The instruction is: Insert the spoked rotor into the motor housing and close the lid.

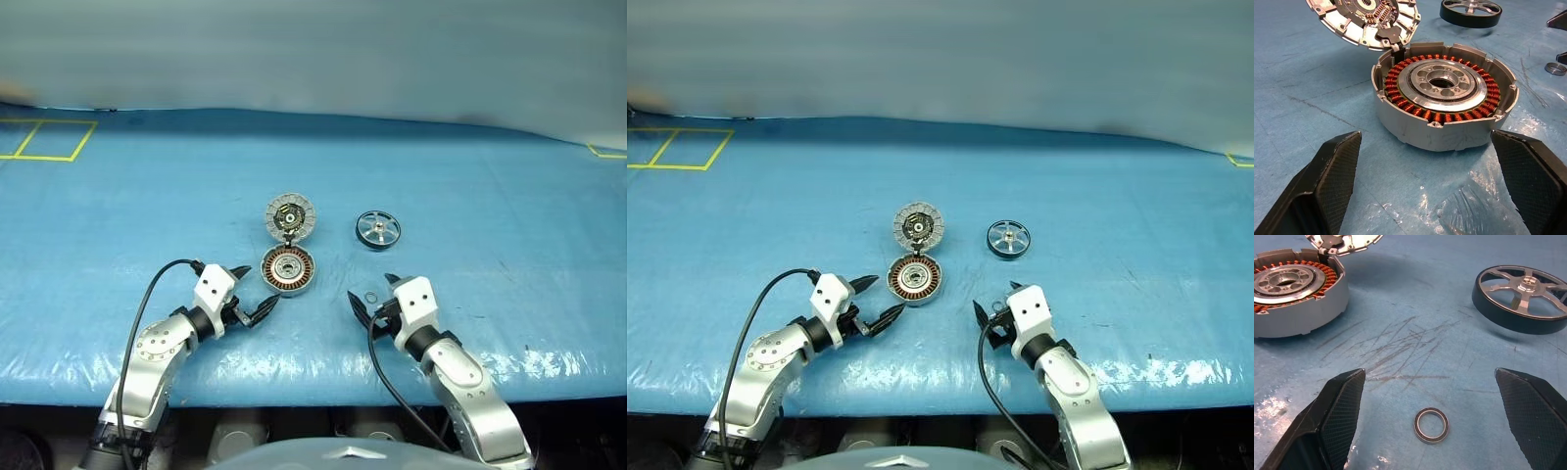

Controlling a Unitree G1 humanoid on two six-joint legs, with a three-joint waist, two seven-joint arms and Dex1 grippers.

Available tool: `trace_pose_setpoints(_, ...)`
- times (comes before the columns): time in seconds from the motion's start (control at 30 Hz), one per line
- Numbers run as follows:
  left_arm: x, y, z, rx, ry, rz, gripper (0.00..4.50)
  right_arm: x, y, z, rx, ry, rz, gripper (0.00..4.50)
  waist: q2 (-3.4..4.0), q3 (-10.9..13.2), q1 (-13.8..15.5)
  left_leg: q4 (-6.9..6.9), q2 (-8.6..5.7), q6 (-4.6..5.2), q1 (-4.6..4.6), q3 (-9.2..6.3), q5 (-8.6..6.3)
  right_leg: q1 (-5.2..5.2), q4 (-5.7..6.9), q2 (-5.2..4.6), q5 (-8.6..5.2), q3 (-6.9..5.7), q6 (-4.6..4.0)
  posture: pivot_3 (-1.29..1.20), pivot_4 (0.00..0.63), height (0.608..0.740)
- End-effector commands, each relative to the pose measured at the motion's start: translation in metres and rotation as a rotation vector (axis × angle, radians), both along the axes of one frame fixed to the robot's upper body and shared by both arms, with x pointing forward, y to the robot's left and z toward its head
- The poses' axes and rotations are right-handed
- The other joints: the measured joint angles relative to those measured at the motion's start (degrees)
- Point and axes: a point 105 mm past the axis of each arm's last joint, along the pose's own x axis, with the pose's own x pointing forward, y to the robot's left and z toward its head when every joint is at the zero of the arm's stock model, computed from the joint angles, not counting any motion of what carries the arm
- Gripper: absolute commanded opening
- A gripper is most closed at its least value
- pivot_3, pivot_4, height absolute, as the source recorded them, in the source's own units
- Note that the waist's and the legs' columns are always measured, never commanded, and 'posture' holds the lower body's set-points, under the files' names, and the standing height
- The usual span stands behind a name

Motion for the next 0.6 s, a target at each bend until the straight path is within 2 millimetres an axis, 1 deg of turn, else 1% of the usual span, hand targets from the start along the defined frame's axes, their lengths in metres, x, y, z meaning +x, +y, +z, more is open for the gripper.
trace_pose_setpoints(0.03, 0.002, -0.002, 0.016, -0.003, -0.07, -0.003, 4.5, -0.001, -0.003, -0.004, -0.01, -0.011, -0.016, 4.46, 0.0, 0.0, 0.01, 0.0, 0.0, 0.0, 0.0, 0.0, 0.0, 0.0, 0.0, 0.0, 0.0, 0.0, 0.0, 0.0, 0.15, 0.74)
trace_pose_setpoints(0.23, 0.004, -0.001, 0.018, -0.001, -0.078, 0.003, 4.5, -0.003, -0.005, -0.021, -0.008, 0.04, -0.048, 4.46, 0.04, 0.02, -0.04, 0.01, 0.01, 0.0, 0.03, 0.0, 0.0, 0.0, 0.01, 0.0, 0.0, 0.0, 0.01, 0.0, 0.15, 0.74)
trace_pose_setpoints(0.27, 0.005, -0.001, 0.019, 0.001, -0.082, 0.006, 4.5, -0.004, -0.006, -0.024, -0.01, 0.051, -0.051, 4.29, 0.03, 0.02, -0.05, 0.01, 0.01, 0.0, 0.03, 0.0, 0.0, 0.0, 0.01, 0.0, -0.01, 0.0, 0.01, 0.0, 0.15, 0.74)
trace_pose_setpoints(0.33, 0.005, 0.0, 0.019, 0.003, -0.087, 0.011, 4.5, -0.006, -0.007, -0.03, -0.014, 0.073, -0.054, 3.86, 0.03, 0.02, -0.05, 0.02, 0.0, 0.0, 0.05, -0.01, 0.0, 0.0, 0.01, -0.01, 0.0, 0.0, 0.01, 0.0, 0.15, 0.74)
trace_pose_setpoints(0.47, 0.006, 0.002, 0.019, 0.003, -0.093, 0.026, 4.5, -0.013, -0.01, -0.04, -0.027, 0.107, -0.062, 2.52, 0.04, 0.0, 0.12, 0.04, 0.0, 0.01, 0.1, -0.05, 0.0, -0.06, -0.04, -0.05, 0.0, -0.02, 0.01, 0.0, 0.15, 0.74)
trace_pose_setpoints(0.6, 0.006, 0.004, 0.019, 0.001, -0.097, 0.043, 4.5, -0.015, -0.015, -0.042, -0.021, 0.118, -0.085, 1.19, 0.05, -0.05, 0.23, 0.06, 0.0, 0.03, 0.1, -0.06, -0.01, -0.05, -0.06, -0.13, 0.0, -0.02, 0.0, 0.0, 0.15, 0.74)
